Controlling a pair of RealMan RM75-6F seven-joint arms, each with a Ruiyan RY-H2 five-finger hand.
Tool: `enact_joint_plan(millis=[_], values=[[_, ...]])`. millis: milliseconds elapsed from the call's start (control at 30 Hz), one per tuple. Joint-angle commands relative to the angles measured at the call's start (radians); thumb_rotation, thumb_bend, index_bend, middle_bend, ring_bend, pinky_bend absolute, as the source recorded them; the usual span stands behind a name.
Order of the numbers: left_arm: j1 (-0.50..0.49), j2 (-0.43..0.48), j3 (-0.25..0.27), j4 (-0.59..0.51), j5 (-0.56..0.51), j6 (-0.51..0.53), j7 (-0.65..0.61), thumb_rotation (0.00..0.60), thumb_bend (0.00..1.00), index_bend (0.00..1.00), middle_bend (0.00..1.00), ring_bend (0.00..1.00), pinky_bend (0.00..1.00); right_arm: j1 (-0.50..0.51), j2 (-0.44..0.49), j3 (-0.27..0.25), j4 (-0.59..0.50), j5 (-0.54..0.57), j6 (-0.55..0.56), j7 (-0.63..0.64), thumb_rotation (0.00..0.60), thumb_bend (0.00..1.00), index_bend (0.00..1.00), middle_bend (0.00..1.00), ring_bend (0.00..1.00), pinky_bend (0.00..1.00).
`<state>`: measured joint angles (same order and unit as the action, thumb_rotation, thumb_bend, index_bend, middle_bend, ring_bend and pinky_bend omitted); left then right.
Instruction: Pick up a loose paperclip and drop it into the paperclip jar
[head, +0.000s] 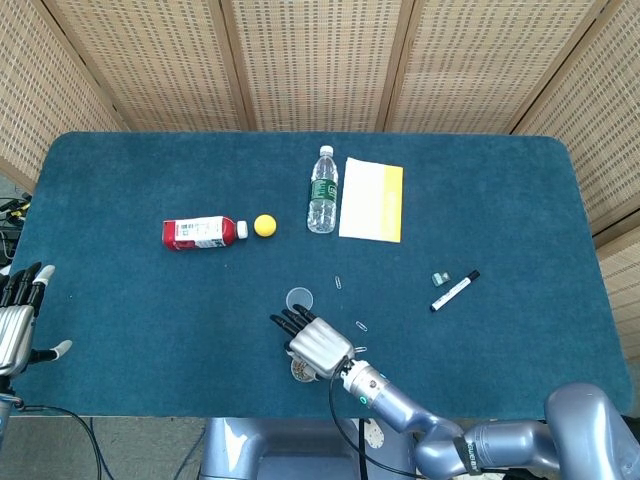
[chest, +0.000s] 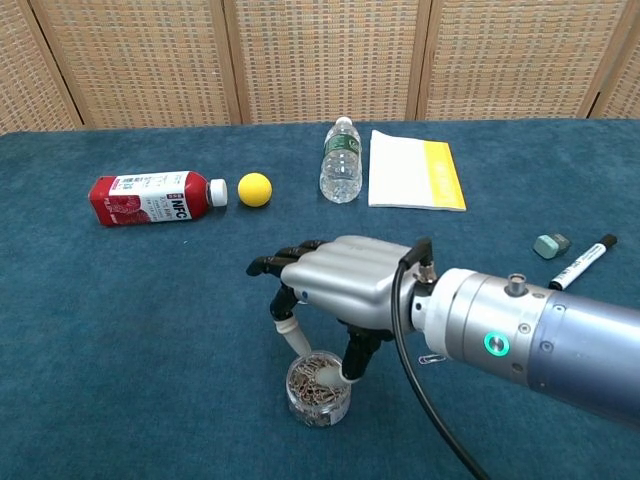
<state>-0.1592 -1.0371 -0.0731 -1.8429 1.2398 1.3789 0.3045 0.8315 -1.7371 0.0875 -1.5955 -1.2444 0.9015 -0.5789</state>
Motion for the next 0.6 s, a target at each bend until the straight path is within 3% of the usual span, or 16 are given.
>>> enact_joint_plan(millis=[33, 200, 267, 433, 500, 600], values=[[0.000, 0.000, 0.000, 0.000, 0.000, 0.000, -0.001, 0.600, 0.03, 0.00, 0.00, 0.00, 0.00, -0.005, 0.029, 0.021, -0.036, -0.005, 0.023, 0.009, 0.600, 0.23, 0.57, 0.04, 0.00, 0.05], [0.001, 0.002, 0.001, -0.001, 0.004, 0.002, -0.004, 0.600, 0.03, 0.00, 0.00, 0.00, 0.00, -0.024, 0.104, 0.064, -0.112, -0.012, 0.075, 0.049, 0.600, 0.23, 0.56, 0.04, 0.00, 0.05], [0.002, 0.002, 0.002, -0.002, 0.006, 0.004, -0.005, 0.600, 0.03, 0.00, 0.00, 0.00, 0.00, -0.038, 0.146, 0.073, -0.137, -0.019, 0.096, 0.064, 0.600, 0.22, 0.50, 0.04, 0.00, 0.05], [0.006, 0.005, 0.007, -0.007, 0.019, 0.011, -0.008, 0.600, 0.03, 0.00, 0.00, 0.00, 0.00, -0.091, 0.272, 0.061, -0.134, -0.069, 0.165, 0.094, 0.600, 0.03, 0.10, 0.03, 0.00, 0.04], [0.007, 0.006, 0.008, -0.007, 0.023, 0.012, -0.011, 0.600, 0.03, 0.00, 0.00, 0.00, 0.00, -0.116, 0.314, 0.042, -0.102, -0.117, 0.202, 0.105, 0.600, 0.00, 0.02, 0.01, 0.00, 0.03], [0.008, 0.007, 0.010, -0.009, 0.027, 0.011, -0.013, 0.600, 0.03, 0.00, 0.00, 0.00, 0.00, -0.159, 0.358, 0.010, -0.047, -0.173, 0.259, 0.140, 0.600, 0.00, 0.00, 0.00, 0.00, 0.02]])
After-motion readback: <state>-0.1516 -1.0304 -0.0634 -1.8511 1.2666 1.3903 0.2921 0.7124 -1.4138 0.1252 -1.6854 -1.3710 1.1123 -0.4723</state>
